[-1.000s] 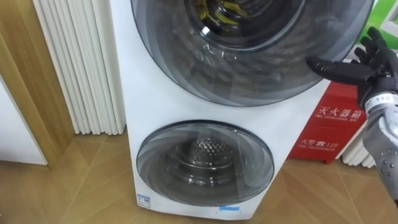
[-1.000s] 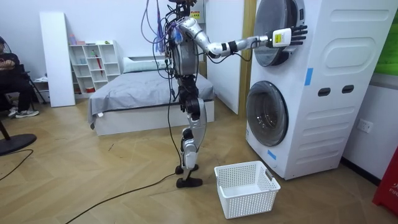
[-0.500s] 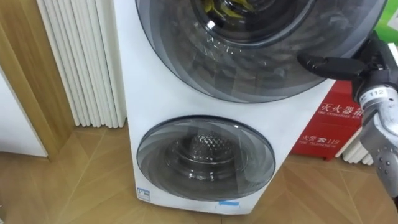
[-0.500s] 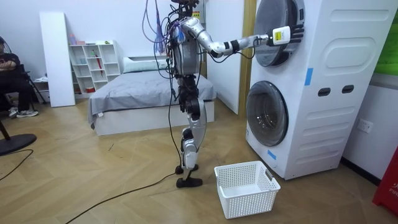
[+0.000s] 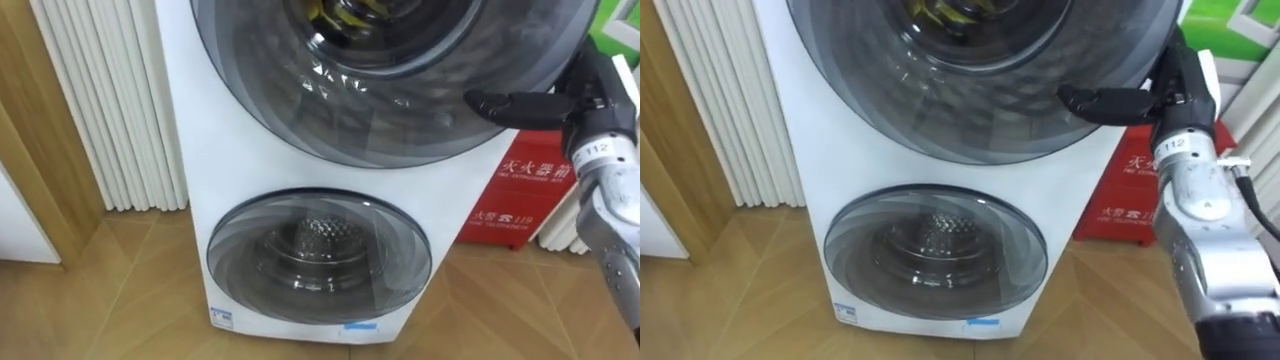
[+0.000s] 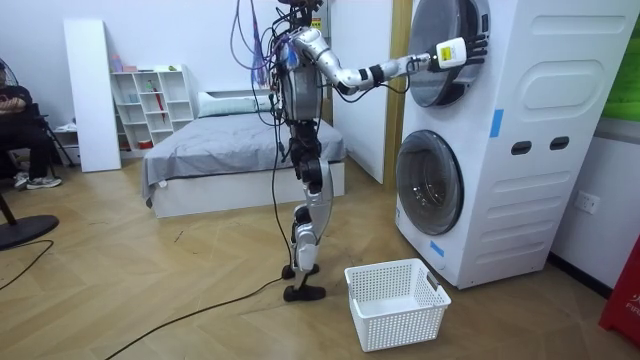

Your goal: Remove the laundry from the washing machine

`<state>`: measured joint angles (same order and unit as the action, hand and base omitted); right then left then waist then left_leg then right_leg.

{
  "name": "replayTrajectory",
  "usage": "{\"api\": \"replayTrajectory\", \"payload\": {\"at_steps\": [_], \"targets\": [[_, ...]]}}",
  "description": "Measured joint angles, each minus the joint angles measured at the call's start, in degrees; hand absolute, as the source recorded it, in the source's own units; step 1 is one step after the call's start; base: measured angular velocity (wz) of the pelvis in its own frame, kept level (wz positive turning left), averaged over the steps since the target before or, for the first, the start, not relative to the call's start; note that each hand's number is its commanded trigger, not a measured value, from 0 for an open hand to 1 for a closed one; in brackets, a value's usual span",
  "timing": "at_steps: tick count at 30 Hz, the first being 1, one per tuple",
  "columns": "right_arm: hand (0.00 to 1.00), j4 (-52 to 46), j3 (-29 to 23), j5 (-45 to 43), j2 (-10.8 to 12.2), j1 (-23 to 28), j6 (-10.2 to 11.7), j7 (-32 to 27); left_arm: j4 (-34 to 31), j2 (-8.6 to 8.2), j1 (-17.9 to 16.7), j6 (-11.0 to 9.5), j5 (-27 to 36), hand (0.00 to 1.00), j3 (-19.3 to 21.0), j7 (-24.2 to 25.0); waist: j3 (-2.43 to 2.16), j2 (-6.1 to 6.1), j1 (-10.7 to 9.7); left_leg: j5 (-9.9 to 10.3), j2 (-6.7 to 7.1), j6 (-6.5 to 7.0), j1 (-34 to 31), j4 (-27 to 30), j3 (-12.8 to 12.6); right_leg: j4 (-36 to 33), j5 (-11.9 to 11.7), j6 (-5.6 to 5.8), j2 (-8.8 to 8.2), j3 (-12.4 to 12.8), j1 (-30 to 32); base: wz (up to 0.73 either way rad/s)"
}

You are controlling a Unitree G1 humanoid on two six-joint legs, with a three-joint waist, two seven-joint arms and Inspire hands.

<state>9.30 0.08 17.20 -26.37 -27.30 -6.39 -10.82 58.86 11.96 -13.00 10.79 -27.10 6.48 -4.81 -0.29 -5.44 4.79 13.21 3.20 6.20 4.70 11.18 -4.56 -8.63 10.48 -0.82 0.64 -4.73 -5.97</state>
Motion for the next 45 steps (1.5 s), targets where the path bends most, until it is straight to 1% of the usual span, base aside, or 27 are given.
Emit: {"api": "replayTrajectory", "payload": {"at_steps": [2, 3, 8, 10, 11, 13, 14, 15, 16, 17, 18, 19, 20, 21, 22, 23, 25, 29, 31, 33, 35, 37, 39, 42, 45], "targets": [[0.00, -2.1, 0.5, -0.1, 0.0, 1.2, 0.0, 0.4, -0.7, 0.15, -0.1, 0.0, 0.0, 0.00, -0.3, 0.0, 0.01, 0.04, 0.0, -0.1, -0.08, -0.08, 0.2, -0.1, 0.0, 0.0, 0.0, -0.03, 0.07, 0.0, 0.0, -0.18], [0.00, -3.3, 0.9, -0.1, 0.0, 2.1, 0.0, 0.5, -0.7, 0.38, 0.0, -0.1, 0.0, 0.00, -1.2, 0.0, 0.02, 0.10, -0.1, -0.1, -0.20, -0.09, 0.6, -0.3, 0.0, -0.1, -0.1, -0.09, 0.23, 0.2, -0.2, -0.12], [0.00, -8.5, 1.1, 0.7, 0.4, 5.5, 0.0, 1.7, -0.8, 0.32, 0.2, -1.1, 0.0, 0.00, -2.3, 0.1, 0.12, 0.36, -0.1, -0.2, -0.55, -0.32, 1.1, -0.7, 0.0, 0.0, -0.2, -0.34, 0.65, 1.4, -0.4, -0.09], [0.00, -13.2, 0.9, 0.8, 0.7, 9.3, 0.5, 1.9, -0.6, 0.28, 0.2, -1.6, 0.0, 0.00, -2.4, -0.1, 0.17, 0.49, 0.0, -0.2, -0.62, -0.33, 1.2, -0.7, 0.0, 0.0, -0.2, -0.35, 0.69, 1.4, -0.4, -0.02], [0.00, -14.4, 0.9, 0.7, 1.0, 10.2, 0.6, 1.9, -0.3, 0.28, 0.2, -1.6, 0.0, 0.00, -2.4, -0.2, 0.21, 0.58, 0.0, -0.2, -0.64, -0.33, 1.1, -0.7, 0.0, 0.0, -0.2, -0.35, 0.73, 1.4, -0.4, -0.10], [0.00, -18.0, 1.0, -0.1, 3.7, 13.5, 2.3, 2.3, 0.9, 0.18, 0.1, -1.7, 0.0, 0.00, -3.1, -0.9, 0.27, 0.85, -0.2, -0.2, -0.66, -0.33, 1.0, -0.7, 0.0, 0.0, -0.2, -0.35, 0.75, 1.4, -0.4, -0.09], [0.00, -18.6, 1.0, -0.3, 4.4, 14.7, 2.9, 2.4, 1.0, 0.19, 0.1, -1.8, 0.1, 0.00, -3.4, -1.0, 0.25, 0.91, -0.3, -0.2, -0.67, -0.33, 1.0, -0.7, 0.1, 0.0, -0.2, -0.35, 0.75, 1.4, -0.4, 0.00], [0.00, -19.3, 1.0, -1.0, 5.5, 17.1, 4.2, 2.7, 1.3, 0.12, 0.1, -2.3, 0.1, 0.00, -3.6, -1.2, 0.27, 1.07, -0.3, -0.2, -0.66, -0.33, 1.0, -0.6, 0.1, 0.0, -0.2, -0.35, 0.74, 1.4, -0.5, 0.09], [0.00, -19.3, 1.1, -1.5, 6.5, 19.2, 4.4, 3.8, 1.4, 0.13, 0.0, -2.5, 0.1, 0.00, -4.3, -1.3, 0.26, 1.16, -0.4, -0.2, -0.64, -0.33, 1.1, -0.5, 0.0, 0.0, -0.2, -0.35, 0.71, 1.4, -0.6, 0.09], [0.00, -19.3, 1.5, -1.5, 6.9, 20.2, 4.4, 4.3, 1.3, 0.09, 0.0, -2.6, 0.1, 0.00, -4.6, -1.4, 0.38, 1.40, -0.5, -0.2, -0.63, -0.33, 1.0, -0.5, 0.0, 0.0, -0.2, -0.35, 0.70, 1.4, -0.6, 0.05], [0.00, -19.3, 2.3, -1.5, 8.1, 22.0, 4.3, 5.4, 1.3, -0.19, 0.1, -2.7, 0.1, 0.00, -4.6, -1.4, 0.36, 1.46, -0.5, -0.2, -0.60, -0.33, 1.0, -0.5, 0.1, 0.0, -0.2, -0.35, 0.69, 1.5, -0.5, 0.00], [0.00, -19.3, 3.1, -1.5, 9.3, 23.3, 4.3, 6.5, 1.3, -0.68, 0.2, -2.7, 0.0, 0.00, -4.6, -1.5, 0.36, 1.90, -0.5, -0.2, -0.56, -0.33, 0.9, -0.5, 0.0, 0.0, -0.2, -0.35, 0.63, 1.7, -0.3, 0.00], [0.00, -19.3, 3.3, -1.5, 9.9, 23.8, 4.3, 7.1, 1.3, -1.01, 0.2, -2.7, 0.0, 0.00, -4.6, -1.5, 0.37, 2.26, -0.5, -0.2, -0.52, -0.34, 0.9, -0.5, 0.0, 0.0, -0.2, -0.35, 0.59, 1.7, -0.2, 0.00], [0.00, -19.3, 3.9, -1.5, 10.7, 24.8, 4.3, 8.1, 1.3, -1.62, 0.3, -2.9, 0.0, 0.00, -4.6, -1.5, 0.33, 2.88, -0.5, -0.2, -0.43, -0.34, 0.9, -0.6, 0.0, 0.0, -0.2, -0.36, 0.50, 1.7, -0.2, 0.00], [0.00, -19.3, 4.8, -1.8, 11.3, 26.1, 4.3, 9.2, 1.3, -1.96, 0.2, -3.3, 0.0, 0.00, -4.7, -1.5, 0.20, 3.52, -0.4, -0.2, -0.39, -0.34, 0.9, -0.7, -0.1, -0.1, -0.2, -0.37, 0.46, 1.8, -0.1, 0.00], [0.00, -19.3, 5.3, -1.9, 11.6, 26.7, 4.3, 9.8, 1.3, -2.01, 0.1, -3.5, 0.0, 0.00, -4.9, -1.5, 0.14, 3.76, -0.4, -0.2, -0.38, -0.34, 0.9, -0.8, -0.1, -0.1, -0.2, -0.37, 0.46, 1.8, 0.0, 0.00], [0.00, -19.3, 7.0, -1.9, 12.5, 28.3, 4.2, 12.3, 1.4, -2.02, 0.0, -3.7, 0.1, 0.00, -5.7, -1.5, 0.23, 4.38, -0.5, -0.2, -0.38, -0.34, 0.8, -0.9, -0.1, -0.1, -0.3, -0.41, 0.49, 2.0, 0.1, 0.00], [0.00, -19.7, 7.8, -2.0, 12.7, 29.3, 4.2, 15.7, 3.1, -2.08, 0.1, -4.3, 0.3, 0.00, -6.2, -1.8, 0.24, 4.56, -0.7, -0.2, -0.42, -0.34, 0.7, -1.2, -0.1, -0.1, -0.3, -0.50, 0.58, 2.0, 0.1, 0.02], [0.00, -20.7, 8.6, -2.0, 12.8, 29.8, 4.2, 17.1, 4.3, -2.05, 0.7, -4.5, 0.6, 0.00, -7.5, -1.8, 0.26, 4.68, -1.1, -0.1, -0.43, -0.34, 0.6, -1.6, 0.0, -0.4, -0.4, -0.59, 0.57, 1.6, 0.4, 0.05], [0.00, -20.8, 9.7, -2.1, 12.8, 30.4, 4.3, 17.8, 5.2, -2.04, 0.9, -4.5, 0.7, 0.00, -8.6, -1.7, 0.26, 4.68, -1.3, -0.1, -0.41, -0.34, 0.7, -1.5, 0.0, -0.6, -0.4, -0.63, 0.55, 1.6, 0.4, 0.00], [0.00, -20.8, 11.1, -2.0, 12.9, 31.5, 4.3, 18.5, 5.3, -2.05, 1.0, -4.5, 0.7, 0.00, -9.7, -1.7, 0.36, 4.92, -1.3, -0.1, -0.44, -0.33, 0.9, -1.4, -0.1, -1.1, -0.4, -0.63, 0.55, 1.6, 0.4, 0.00], [0.00, -20.8, 12.9, -2.0, 13.0, 32.0, 4.3, 19.5, 5.3, -2.07, 1.6, -4.6, 0.7, 0.00, -11.5, -1.7, 0.34, 4.90, -1.4, -0.1, -0.41, -0.33, 0.8, -1.3, -0.1, -1.1, -0.4, -0.66, 0.52, 1.5, 0.5, 0.00], [0.00, -20.8, 13.9, -2.0, 13.0, 32.0, 4.3, 20.1, 5.3, -2.06, 2.3, -4.9, 0.7, 0.00, -12.3, -1.7, 0.35, 4.93, -1.5, -0.1, -0.41, -0.32, 0.8, -1.2, -0.1, -1.2, -0.4, -0.69, 0.51, 1.5, 0.5, 0.00], [0.00, -20.8, 14.6, -2.0, 13.2, 32.0, 4.3, 21.0, 5.2, -2.09, 3.2, -5.0, 1.2, 0.00, -12.5, -1.7, 0.33, 5.23, -1.3, -0.1, -0.42, -0.32, 0.7, -1.0, -0.2, -1.1, -0.5, -0.72, 0.52, 1.4, 0.5, 0.00], [0.00, -20.8, 14.6, -1.9, 13.2, 32.0, 4.3, 21.1, 5.3, -2.08, 3.4, -4.9, 2.8, 0.00, -13.3, -1.7, 0.19, 5.70, -1.2, -0.1, -0.42, -0.32, 0.9, -1.1, -0.2, -1.1, -0.5, -0.72, 0.53, 1.5, 0.4, 0.00]]}}
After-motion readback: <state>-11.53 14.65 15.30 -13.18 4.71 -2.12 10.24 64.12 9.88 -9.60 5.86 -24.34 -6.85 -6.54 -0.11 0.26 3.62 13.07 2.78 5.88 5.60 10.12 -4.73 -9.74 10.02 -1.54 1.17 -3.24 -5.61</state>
